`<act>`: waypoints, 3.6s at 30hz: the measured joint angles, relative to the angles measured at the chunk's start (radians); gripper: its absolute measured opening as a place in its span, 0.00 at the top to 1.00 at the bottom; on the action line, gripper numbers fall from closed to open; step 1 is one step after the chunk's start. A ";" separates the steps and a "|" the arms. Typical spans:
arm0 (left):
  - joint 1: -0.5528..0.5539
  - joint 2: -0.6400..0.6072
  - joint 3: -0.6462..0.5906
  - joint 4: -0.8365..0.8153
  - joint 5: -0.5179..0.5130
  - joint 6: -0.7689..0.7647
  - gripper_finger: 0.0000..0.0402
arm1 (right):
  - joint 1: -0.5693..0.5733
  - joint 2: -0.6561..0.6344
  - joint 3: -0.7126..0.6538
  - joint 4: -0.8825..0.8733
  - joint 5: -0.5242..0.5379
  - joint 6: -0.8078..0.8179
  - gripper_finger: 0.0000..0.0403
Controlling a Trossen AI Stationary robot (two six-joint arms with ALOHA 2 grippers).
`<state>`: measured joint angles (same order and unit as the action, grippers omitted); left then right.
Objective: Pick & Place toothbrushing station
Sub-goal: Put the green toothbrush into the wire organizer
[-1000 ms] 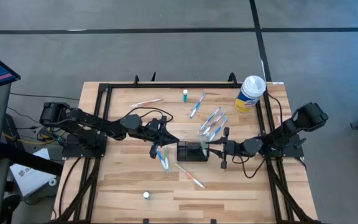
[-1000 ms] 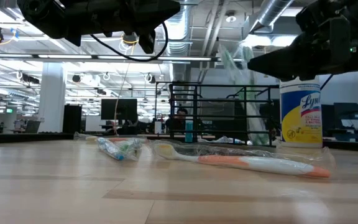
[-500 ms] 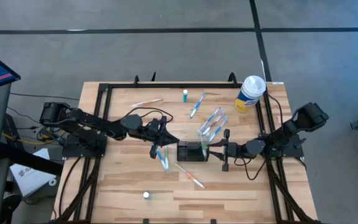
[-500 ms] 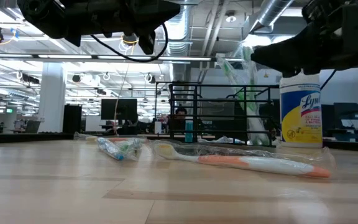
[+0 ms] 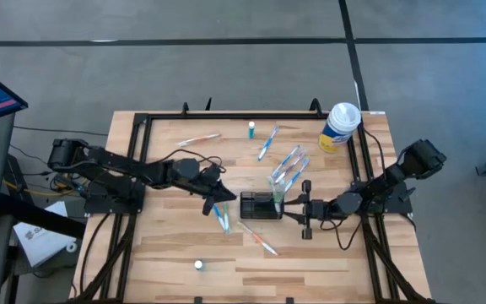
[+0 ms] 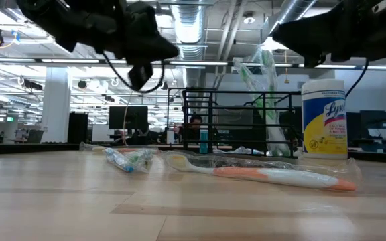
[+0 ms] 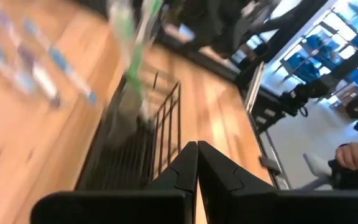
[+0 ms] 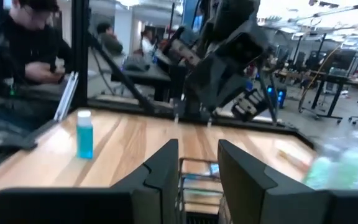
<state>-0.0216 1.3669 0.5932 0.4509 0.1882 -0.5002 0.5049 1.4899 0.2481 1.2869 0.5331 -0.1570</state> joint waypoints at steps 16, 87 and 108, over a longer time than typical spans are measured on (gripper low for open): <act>-0.036 -0.035 0.000 -0.342 -0.004 -0.401 0.94 | 0.020 0.000 0.265 -0.533 0.053 0.052 0.74; 0.237 0.336 0.131 -0.425 0.168 -0.604 0.71 | 0.016 0.000 0.377 -0.752 0.070 0.105 0.74; 0.267 0.348 0.176 -0.430 0.118 -0.353 1.00 | 0.016 0.000 0.377 -0.741 0.070 0.105 0.74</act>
<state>0.2458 1.7144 0.7696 0.0212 0.3058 -0.8534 0.5213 1.4899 0.6254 0.5461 0.6033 -0.0517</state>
